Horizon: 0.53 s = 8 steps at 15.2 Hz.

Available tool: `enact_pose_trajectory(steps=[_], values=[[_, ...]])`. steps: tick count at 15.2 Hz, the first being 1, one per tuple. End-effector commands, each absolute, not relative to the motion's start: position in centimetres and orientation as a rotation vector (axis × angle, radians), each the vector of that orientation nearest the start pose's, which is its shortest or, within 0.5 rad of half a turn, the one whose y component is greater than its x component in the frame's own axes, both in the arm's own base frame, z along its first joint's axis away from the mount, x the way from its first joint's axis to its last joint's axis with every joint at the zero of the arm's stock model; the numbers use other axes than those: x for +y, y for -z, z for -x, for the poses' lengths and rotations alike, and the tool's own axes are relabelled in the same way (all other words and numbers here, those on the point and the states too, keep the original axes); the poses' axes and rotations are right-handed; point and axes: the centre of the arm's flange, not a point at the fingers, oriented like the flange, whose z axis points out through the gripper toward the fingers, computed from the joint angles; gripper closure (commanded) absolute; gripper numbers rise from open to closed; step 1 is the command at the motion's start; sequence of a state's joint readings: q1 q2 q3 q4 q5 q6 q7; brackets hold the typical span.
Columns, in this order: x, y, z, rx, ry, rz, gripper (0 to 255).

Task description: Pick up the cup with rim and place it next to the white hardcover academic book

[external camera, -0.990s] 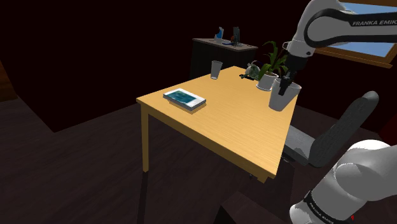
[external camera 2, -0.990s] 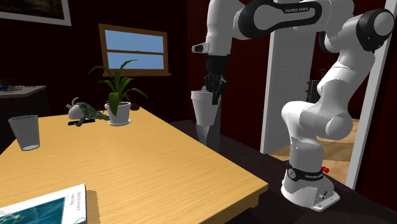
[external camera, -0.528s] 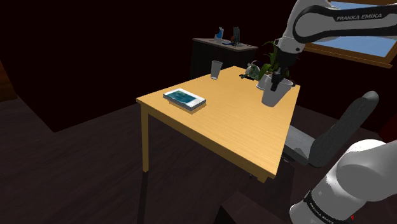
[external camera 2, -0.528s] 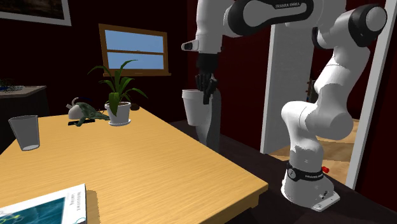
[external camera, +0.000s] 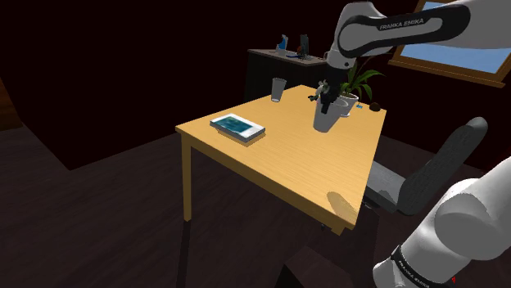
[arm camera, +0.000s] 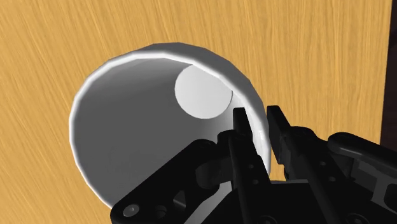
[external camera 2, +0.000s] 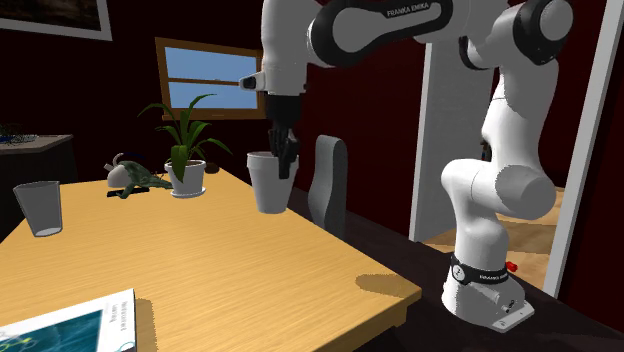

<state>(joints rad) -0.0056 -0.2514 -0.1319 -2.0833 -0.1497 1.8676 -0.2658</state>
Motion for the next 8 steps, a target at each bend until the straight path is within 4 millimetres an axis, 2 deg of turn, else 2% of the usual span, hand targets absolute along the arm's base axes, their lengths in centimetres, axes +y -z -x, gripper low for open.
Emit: enact_pose_trajectory(steps=[1, 8], values=[[-7.6, -52.7, -50.7, -0.282, 0.020, 3.245, 255], [-5.9, -50.2, -59.4, -0.282, 0.020, 3.245, 255]])
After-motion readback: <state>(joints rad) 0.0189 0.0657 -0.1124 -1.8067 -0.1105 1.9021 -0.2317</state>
